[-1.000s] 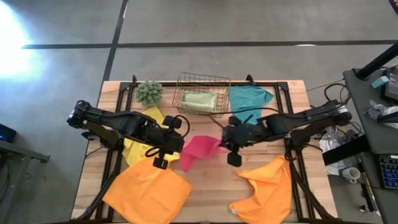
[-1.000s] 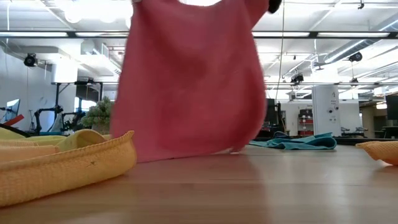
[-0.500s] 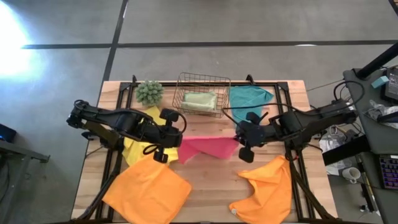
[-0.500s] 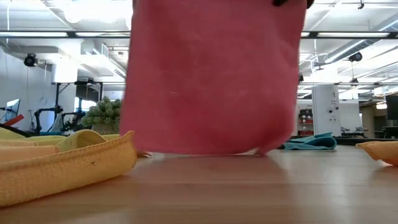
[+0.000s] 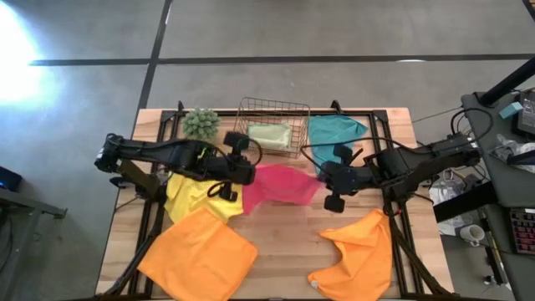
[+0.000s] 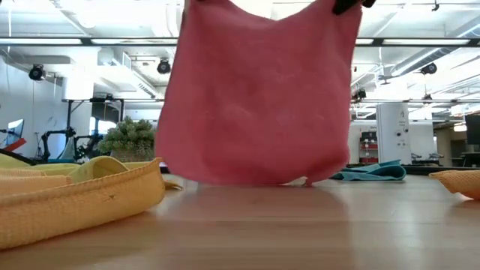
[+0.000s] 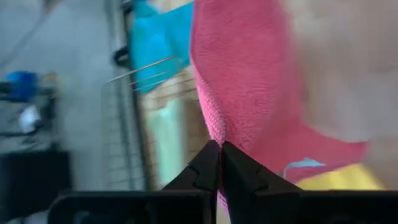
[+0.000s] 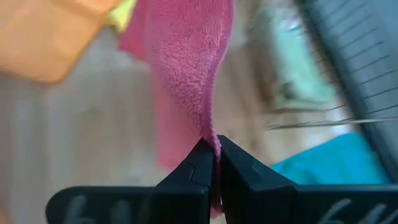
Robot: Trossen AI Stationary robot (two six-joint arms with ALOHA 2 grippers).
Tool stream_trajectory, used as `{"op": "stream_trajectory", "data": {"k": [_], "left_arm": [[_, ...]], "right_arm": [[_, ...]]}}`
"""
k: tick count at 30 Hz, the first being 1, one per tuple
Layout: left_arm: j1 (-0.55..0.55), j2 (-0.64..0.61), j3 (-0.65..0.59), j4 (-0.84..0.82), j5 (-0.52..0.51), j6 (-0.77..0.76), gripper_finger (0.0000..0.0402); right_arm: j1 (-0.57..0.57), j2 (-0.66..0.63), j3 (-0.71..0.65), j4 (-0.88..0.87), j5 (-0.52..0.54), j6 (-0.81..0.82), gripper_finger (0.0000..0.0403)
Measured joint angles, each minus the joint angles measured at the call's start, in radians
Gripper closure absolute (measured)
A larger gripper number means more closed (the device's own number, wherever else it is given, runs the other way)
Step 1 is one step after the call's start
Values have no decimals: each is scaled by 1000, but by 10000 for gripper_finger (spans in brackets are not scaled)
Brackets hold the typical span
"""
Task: Fold microfiber towels
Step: Fold the pink towel
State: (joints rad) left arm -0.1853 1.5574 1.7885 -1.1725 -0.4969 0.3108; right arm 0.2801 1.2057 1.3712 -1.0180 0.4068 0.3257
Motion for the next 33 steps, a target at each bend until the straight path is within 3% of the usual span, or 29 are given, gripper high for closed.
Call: {"op": "stream_trajectory", "data": {"k": [7,11,17,24,28,33], "left_arm": [[109,0,-2,96,-18,93,402],[130,0,-2,160,-17,123,402],[117,0,-4,135,51,77,402],[82,-2,-67,112,303,-145,402],[45,-2,-147,123,411,-261,402],[-27,-2,-248,145,435,-357,402]], "right_arm": [[-46,-20,38,-1,225,-149,395],[-53,-20,96,-1,241,-200,395],[-37,-19,123,-57,126,-56,395],[38,9,31,-119,-25,234,395],[98,51,-34,-55,-123,352,394],[183,133,-79,39,-157,445,394]]}}
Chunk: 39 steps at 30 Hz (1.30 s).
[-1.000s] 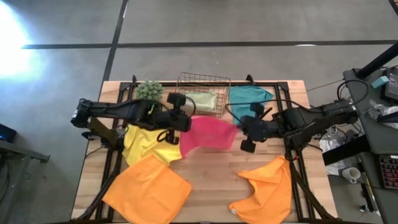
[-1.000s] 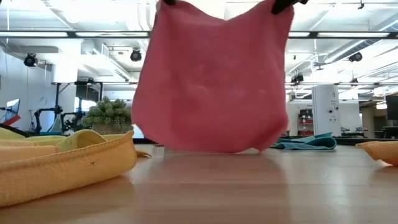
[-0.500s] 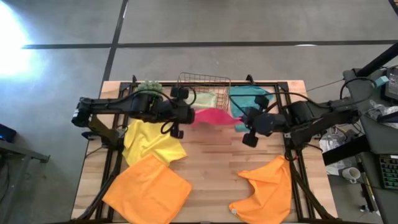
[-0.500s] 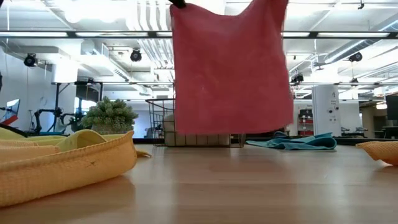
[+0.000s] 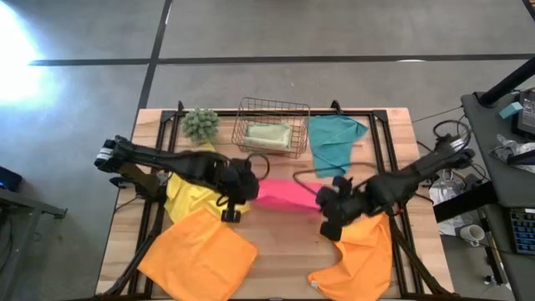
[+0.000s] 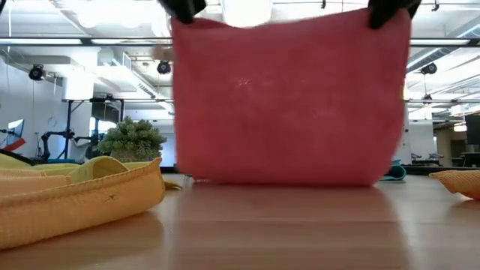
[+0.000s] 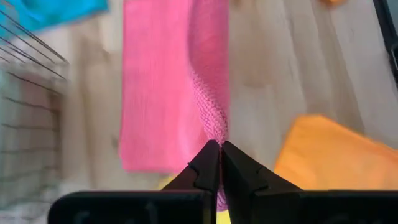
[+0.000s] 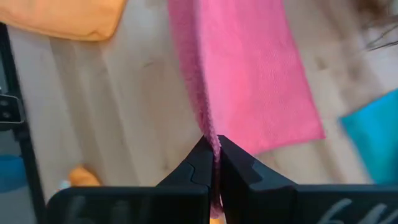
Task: Fold microfiber towels
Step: Fold the pink towel
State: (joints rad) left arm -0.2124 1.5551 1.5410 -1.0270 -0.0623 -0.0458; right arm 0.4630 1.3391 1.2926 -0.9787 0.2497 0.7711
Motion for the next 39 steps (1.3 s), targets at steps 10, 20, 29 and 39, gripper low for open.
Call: {"op": "stream_trajectory", "data": {"k": [10,20,29,39], "left_arm": [[-129,0,-153,140,39,-134,402],[-140,9,-277,216,-23,-184,402],[-92,14,-312,244,-113,-184,402],[22,37,-313,265,-127,-180,402]], "right_arm": [[116,202,0,105,-22,128,394],[138,317,0,120,3,197,394],[43,273,-31,14,72,128,395],[-58,256,-163,137,27,26,395]]}}
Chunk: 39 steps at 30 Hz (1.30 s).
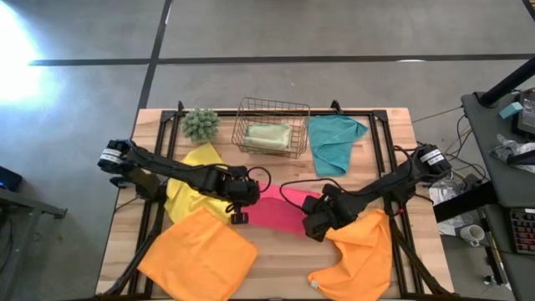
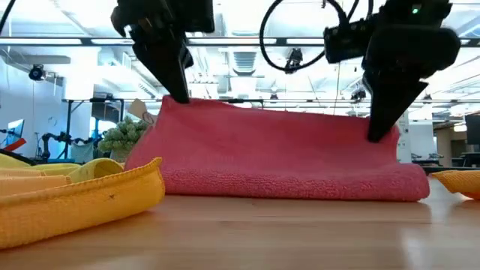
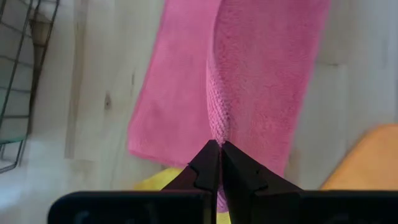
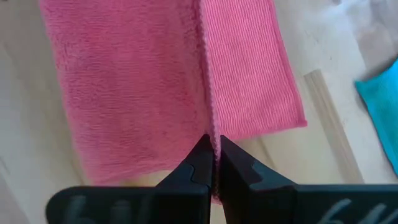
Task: Fold microfiber towels
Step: Fold the pink towel
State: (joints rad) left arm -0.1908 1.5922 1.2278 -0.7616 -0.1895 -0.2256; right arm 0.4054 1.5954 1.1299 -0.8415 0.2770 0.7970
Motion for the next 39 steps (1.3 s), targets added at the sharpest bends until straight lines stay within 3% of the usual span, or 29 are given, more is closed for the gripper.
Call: {"op": "stream_trajectory", "data": {"k": [20,39], "left_arm": [[81,108,1,25,1,52,402],[122,108,2,28,2,50,397]], "right_arm": [[-143,-1,-59,95,-24,-160,390],[-144,-15,-59,88,-42,-215,262]]}}
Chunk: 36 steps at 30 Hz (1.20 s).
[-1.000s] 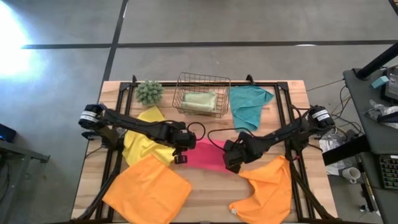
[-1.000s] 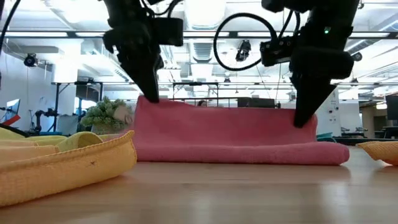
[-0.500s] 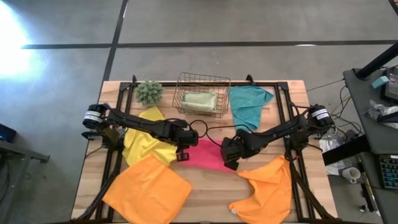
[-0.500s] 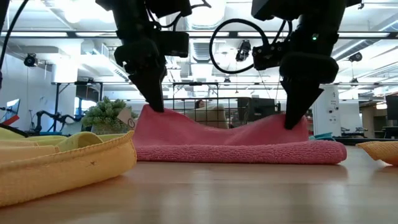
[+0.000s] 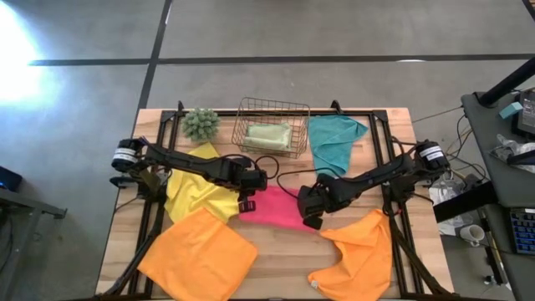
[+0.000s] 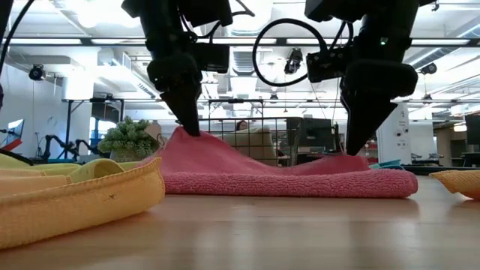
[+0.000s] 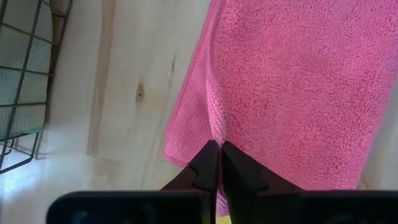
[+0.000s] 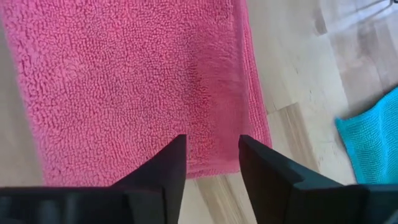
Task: Fold microfiber towels
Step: Fold the pink towel
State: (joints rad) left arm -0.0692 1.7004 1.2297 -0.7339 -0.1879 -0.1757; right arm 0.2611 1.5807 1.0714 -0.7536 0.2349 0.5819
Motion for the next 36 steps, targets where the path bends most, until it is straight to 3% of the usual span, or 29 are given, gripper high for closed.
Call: {"op": "stream_trajectory", "data": {"k": [13,17,21,26,36], "left_arm": [[0,-18,0,-30,-5,82,287],[0,-63,4,-19,-2,69,284],[-1,-68,-9,59,44,-17,284],[-10,-45,-70,276,112,-41,284],[-11,-38,-225,458,150,-147,284]], "right_arm": [[-3,-89,0,-1,26,-50,252],[-31,-130,-4,8,2,-115,252],[-96,-143,-62,132,-137,-219,252],[-157,-143,-153,296,-291,-279,266],[-203,-132,-239,351,-321,-336,323]]}}
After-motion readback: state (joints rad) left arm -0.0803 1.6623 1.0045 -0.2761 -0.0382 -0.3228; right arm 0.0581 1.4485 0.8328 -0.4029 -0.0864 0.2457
